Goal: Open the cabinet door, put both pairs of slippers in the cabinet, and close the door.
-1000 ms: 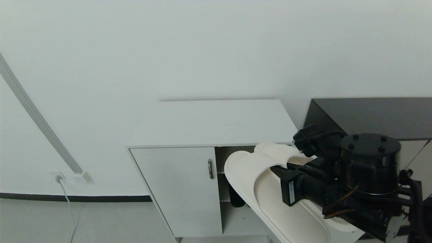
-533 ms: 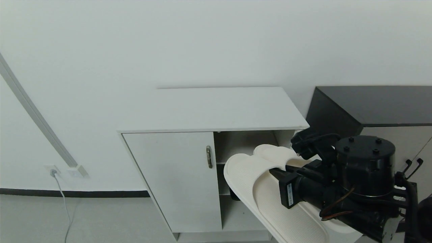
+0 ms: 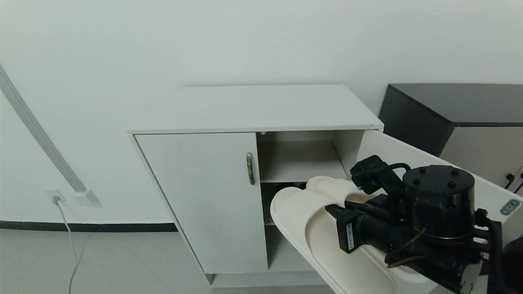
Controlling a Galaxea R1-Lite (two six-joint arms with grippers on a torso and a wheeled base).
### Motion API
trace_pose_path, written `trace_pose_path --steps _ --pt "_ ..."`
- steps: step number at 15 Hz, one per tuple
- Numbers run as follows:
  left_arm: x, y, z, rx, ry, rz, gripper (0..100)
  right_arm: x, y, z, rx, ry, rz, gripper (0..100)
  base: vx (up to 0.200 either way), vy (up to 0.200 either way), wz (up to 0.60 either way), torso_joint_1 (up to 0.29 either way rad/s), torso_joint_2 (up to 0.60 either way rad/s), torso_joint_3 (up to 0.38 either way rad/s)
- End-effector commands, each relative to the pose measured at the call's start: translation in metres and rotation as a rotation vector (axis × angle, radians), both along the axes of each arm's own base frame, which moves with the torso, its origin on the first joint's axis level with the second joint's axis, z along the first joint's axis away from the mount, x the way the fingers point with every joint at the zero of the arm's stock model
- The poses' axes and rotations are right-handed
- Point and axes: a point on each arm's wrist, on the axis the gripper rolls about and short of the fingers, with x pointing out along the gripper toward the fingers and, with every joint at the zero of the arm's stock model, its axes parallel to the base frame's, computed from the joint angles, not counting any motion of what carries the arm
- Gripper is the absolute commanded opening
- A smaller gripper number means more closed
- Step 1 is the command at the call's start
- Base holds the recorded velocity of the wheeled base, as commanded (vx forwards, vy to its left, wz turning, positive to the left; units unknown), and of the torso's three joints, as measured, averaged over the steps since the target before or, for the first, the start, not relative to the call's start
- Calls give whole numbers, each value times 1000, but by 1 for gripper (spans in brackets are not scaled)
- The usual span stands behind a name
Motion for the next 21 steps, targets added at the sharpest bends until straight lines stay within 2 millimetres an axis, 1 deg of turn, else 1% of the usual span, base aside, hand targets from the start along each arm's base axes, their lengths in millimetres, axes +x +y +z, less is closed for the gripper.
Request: trace_pose_path --steps 1,10,14,16,18,21 --pt "0 0 0 0 1 1 0 1 1 -2 -5 5 0 0 0 0 0 -159 491 315" --pt "0 0 0 0 1 1 0 0 4 -5 -11 12 8 0 0 0 0 -127 471 340" --pt "0 0 0 0 3 -1 0 0 4 -5 -11 12 10 0 0 0 0 -49 446 383" --pt "0 0 0 0 1 1 0 1 6 -8 -19 19 10 0 0 0 0 -3 396 383" --pt "0 0 0 0 1 1 0 2 7 -11 -27 26 10 0 0 0 0 2 156 161" --pt "0 0 0 0 1 1 0 4 10 -13 -24 21 10 0 0 0 0 4 20 22"
